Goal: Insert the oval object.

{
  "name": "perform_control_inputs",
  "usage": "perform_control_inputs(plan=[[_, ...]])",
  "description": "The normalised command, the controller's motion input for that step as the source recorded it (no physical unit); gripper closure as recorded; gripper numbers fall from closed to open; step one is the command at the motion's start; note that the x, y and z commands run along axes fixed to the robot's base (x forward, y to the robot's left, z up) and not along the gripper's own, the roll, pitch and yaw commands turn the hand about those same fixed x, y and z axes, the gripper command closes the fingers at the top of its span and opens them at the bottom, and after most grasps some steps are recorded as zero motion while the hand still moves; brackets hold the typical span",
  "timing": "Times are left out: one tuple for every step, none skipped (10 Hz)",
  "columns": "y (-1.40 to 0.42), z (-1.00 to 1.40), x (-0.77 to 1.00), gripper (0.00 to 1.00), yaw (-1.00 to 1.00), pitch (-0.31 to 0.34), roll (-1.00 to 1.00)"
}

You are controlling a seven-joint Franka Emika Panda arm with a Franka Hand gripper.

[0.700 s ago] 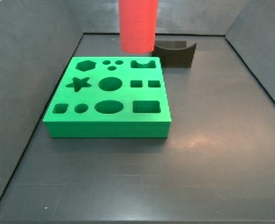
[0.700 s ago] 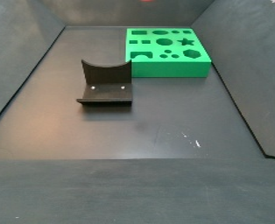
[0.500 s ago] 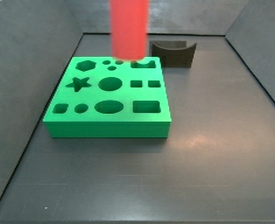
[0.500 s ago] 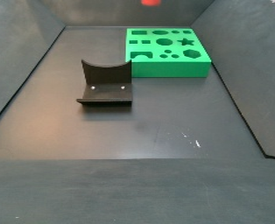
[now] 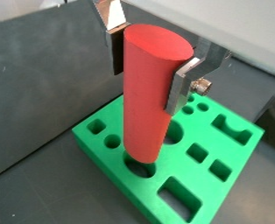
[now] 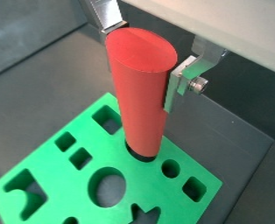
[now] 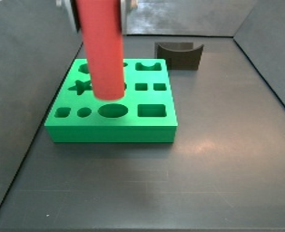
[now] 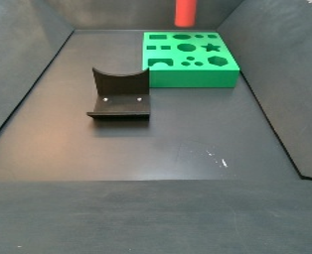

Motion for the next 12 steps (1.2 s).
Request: perform_control_inputs(plan=[[-0.05,-0.56,0.00,1.00,-0.01,0.000,0.00],[-0.02,-0.49,0.00,1.00,-0.01,0.000,0.01],[0.00,-0.36,0.00,1.00,0.00,0.000,0.02],[0.00,-0.25,0.00,1.00,0.00,0.003,0.03],[0.03,-0.21,0.00,1.00,0.00,0.034,0.05],[0.00,-0.25,0.13,1.00,-0.04,0.059,0.05],[0.00,-0.29,0.26,1.00,-0.09,0.069,0.05],[0.00,-0.27,0.24,1.00,-0.08,0.069,0.08],[0.00,-0.28,0.23,1.00,-0.07,0.054,0.10],[0.00,-0.32,0.15,1.00,-0.07,0.004,0.11],[0.00,-0.38,-0.04,1.00,-0.10,-0.060,0.00],[0.00,-0.33,-0.17,1.00,-0.05,-0.106,0.00]])
